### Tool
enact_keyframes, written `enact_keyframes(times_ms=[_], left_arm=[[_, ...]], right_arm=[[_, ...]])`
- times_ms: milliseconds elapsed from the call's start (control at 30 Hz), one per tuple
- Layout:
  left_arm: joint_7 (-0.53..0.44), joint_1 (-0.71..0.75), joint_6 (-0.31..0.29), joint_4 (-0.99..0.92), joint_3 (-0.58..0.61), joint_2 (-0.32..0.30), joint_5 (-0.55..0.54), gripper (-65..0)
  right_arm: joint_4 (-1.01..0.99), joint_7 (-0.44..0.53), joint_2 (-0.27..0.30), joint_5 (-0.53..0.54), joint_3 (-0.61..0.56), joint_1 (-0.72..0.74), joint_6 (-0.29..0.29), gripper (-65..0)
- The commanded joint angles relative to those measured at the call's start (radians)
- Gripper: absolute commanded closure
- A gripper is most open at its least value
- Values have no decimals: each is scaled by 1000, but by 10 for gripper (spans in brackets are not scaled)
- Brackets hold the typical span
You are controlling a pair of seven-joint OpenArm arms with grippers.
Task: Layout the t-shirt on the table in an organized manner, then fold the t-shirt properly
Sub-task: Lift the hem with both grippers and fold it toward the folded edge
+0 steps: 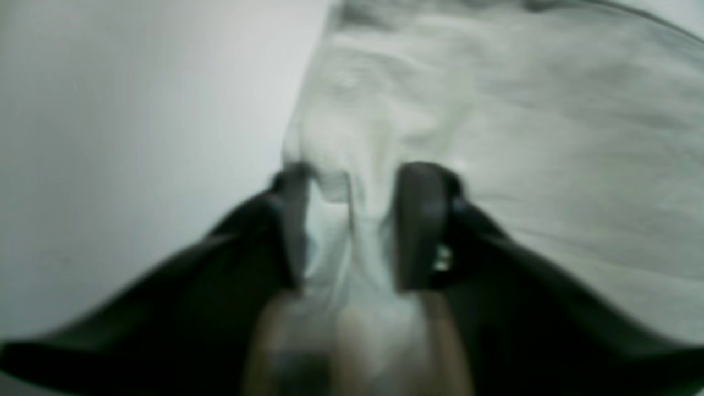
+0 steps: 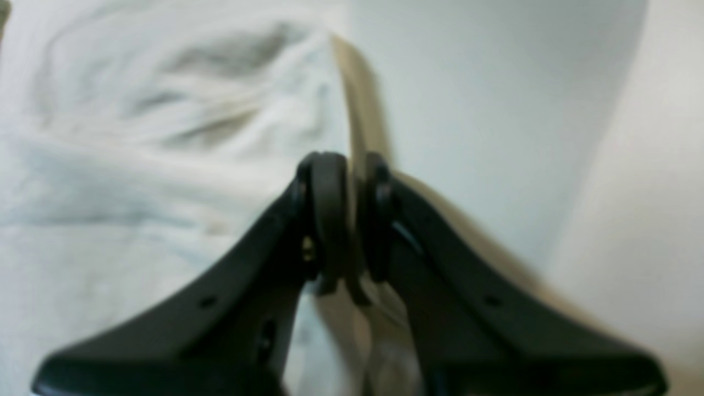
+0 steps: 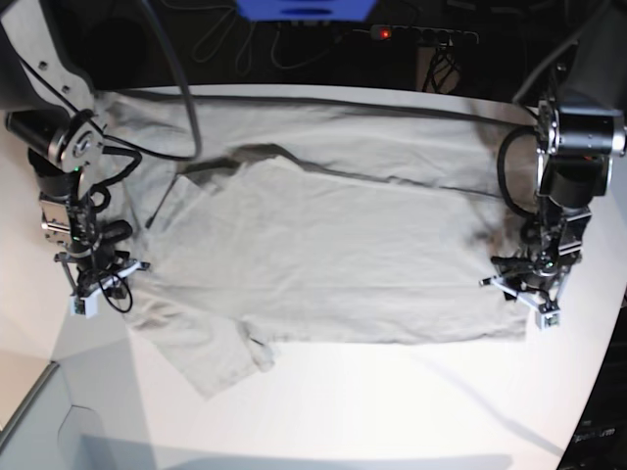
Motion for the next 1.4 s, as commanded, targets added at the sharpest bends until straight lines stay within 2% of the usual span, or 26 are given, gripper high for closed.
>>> enact_keyframes(times_ms=[0,133,167,233,267,533,633,767,900,933,1000,1100,1233,1367], left_arm=[[-3,-27,8,6,1,-17,5,-159],[37,-29,6,6,3,-24,7,-119],[56,-30,5,8,3,-26,7,-99],[74,-43,5,8,3,-36,7,-13],[77,-46,6,6,3,-38,7,0],[79,-47,5,16,1,-33,5,-3],[79,-47,5,17,1,-33,4,-3],[76,-47,5,31,-3,-33,-2,-3],[83,-4,10,161,-5,-33,-4,-3],[97,13,10,198,-6,-33,-4,-3],[132,36,10,275,-28,-33,-4,-3],[197,94,10,385,-125,-30,-1,-3],[257,161,10,517,-192,-13,4,-3],[292,232,10,629,-203,-9,2,-2]], right_arm=[[2,-39,10,-14,-1,12,-10,-64],[2,-39,11,-14,-1,12,-10,-64],[2,-39,11,-14,-1,12,-10,-64],[2,-39,11,-14,-1,12,-10,-64],[2,-39,11,-14,-1,12,-10,-64],[4,-36,10,-11,5,12,-10,-61],[13,-28,11,-10,5,12,-8,-32],[101,-28,8,-8,6,-19,-4,-10],[259,-28,-18,-2,9,-83,-2,-8],[303,-28,-24,18,17,-102,7,-8],[378,-34,-29,64,29,-135,61,-8],[453,-39,-55,84,33,-157,121,-8],[529,-39,-65,85,33,-203,139,-8],[621,-39,-90,89,34,-261,144,-8]])
